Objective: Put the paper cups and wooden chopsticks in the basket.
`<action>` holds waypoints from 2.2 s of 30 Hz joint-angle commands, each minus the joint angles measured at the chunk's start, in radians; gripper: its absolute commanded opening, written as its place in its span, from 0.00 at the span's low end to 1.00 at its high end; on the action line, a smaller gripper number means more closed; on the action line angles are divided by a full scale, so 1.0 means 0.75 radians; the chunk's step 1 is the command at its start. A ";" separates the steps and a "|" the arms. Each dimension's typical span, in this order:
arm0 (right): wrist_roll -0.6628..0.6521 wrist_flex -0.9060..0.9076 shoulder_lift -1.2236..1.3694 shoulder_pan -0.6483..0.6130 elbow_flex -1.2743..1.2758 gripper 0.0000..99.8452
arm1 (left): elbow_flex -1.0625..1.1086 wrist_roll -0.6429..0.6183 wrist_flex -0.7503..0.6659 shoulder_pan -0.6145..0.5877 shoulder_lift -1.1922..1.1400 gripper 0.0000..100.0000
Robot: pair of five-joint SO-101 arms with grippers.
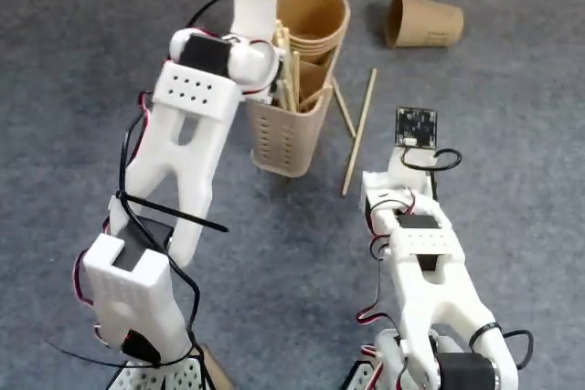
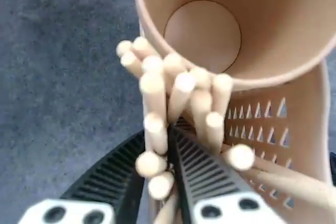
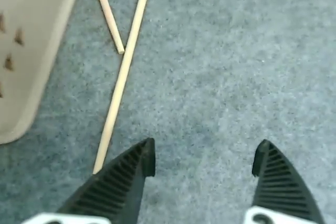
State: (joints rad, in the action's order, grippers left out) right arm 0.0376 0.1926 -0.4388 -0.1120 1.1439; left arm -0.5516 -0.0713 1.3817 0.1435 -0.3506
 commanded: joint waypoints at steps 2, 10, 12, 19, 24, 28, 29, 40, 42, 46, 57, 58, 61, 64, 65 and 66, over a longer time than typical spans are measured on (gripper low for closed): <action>-0.012 -0.024 -0.048 -0.030 -0.007 0.30 | -0.122 0.047 0.168 -0.175 -0.005 0.00; -0.012 -0.024 -0.048 -0.038 -0.007 0.30 | -0.236 0.049 0.338 -0.265 -0.009 0.00; -0.012 -0.024 -0.048 -0.038 -0.007 0.30 | -0.236 0.047 0.344 -0.265 -0.009 0.00; -0.012 -0.024 -0.048 -0.038 -0.007 0.30 | -0.244 0.041 0.338 -0.296 0.007 0.06; -0.012 -0.024 -0.048 -0.038 -0.007 0.30 | -0.349 0.045 0.348 -0.308 0.007 0.20; -0.012 -0.024 -0.048 -0.038 -0.007 0.30 | -0.564 0.045 0.401 -0.306 0.007 0.18; -0.012 -0.024 -0.048 -0.038 -0.007 0.30 | -0.629 0.045 0.413 -0.304 0.007 0.18; -0.012 -0.024 -0.046 -0.038 -0.005 0.30 | -1.488 0.045 0.509 -0.371 0.009 0.18; -0.020 -0.017 -0.046 -0.036 -0.007 0.30 | -1.480 0.039 0.516 -0.447 0.054 0.18; -0.135 0.083 -0.046 -0.009 -0.017 0.30 | -1.300 0.037 0.520 -0.676 0.224 0.18; -0.059 0.130 0.218 -0.126 -0.379 0.30 | -0.292 0.043 0.513 -0.875 0.416 0.19; -0.055 0.130 0.287 -0.134 -0.441 0.30 | -0.234 0.043 0.507 -0.875 0.416 0.19; -0.053 0.128 0.510 -0.138 -0.633 0.30 | -0.019 0.041 0.409 -0.856 0.416 0.19; -0.051 0.128 0.711 -0.138 -0.803 0.30 | 0.185 0.039 0.274 -0.830 0.425 0.19; -0.051 0.128 0.766 -0.138 -0.846 0.30 | 0.247 0.039 0.233 -0.819 0.427 0.19; -0.051 0.128 0.811 -0.138 -0.885 0.30 | 0.304 0.039 0.196 -0.805 0.429 0.19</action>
State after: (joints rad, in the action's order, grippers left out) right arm -0.0115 0.2862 0.0905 -0.2071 0.5961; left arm -0.4764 -0.0391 1.6425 -0.4994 -0.0729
